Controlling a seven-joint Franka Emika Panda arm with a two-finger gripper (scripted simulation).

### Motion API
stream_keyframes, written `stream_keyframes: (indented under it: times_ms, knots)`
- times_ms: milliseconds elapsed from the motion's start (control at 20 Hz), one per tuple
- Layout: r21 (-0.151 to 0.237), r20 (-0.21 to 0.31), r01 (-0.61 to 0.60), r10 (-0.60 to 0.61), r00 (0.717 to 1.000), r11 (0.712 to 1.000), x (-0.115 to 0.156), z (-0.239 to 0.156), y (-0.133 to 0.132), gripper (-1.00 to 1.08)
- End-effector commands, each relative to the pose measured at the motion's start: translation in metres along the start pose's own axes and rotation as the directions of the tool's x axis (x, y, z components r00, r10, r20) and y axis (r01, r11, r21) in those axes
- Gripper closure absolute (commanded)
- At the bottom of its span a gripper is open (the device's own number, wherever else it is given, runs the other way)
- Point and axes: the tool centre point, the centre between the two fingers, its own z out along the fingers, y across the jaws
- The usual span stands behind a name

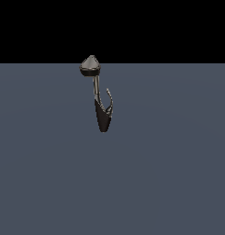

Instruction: Turn on the faucet by rotating a designated handle.

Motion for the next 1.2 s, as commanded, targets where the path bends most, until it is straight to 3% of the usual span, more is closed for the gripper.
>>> stream_keyframes:
  times_ms: [0,300,600,900,1150]
  knots:
    - [0.029,0.024,-0.059,0.058,0.998,0.998,0.017,0.008,-0.006,1.08]
    - [0.089,0.091,-0.206,0.198,0.976,0.974,0.06,0.031,-0.017,1.08]
    - [0.131,0.169,-0.358,0.335,0.927,0.924,0.102,0.06,-0.024,1.08]
    - [0.154,0.255,-0.509,0.464,0.849,0.847,0.143,0.095,-0.028,1.08]
    - [0.155,0.329,-0.629,0.56,0.76,0.762,0.176,0.128,-0.028,1.08]
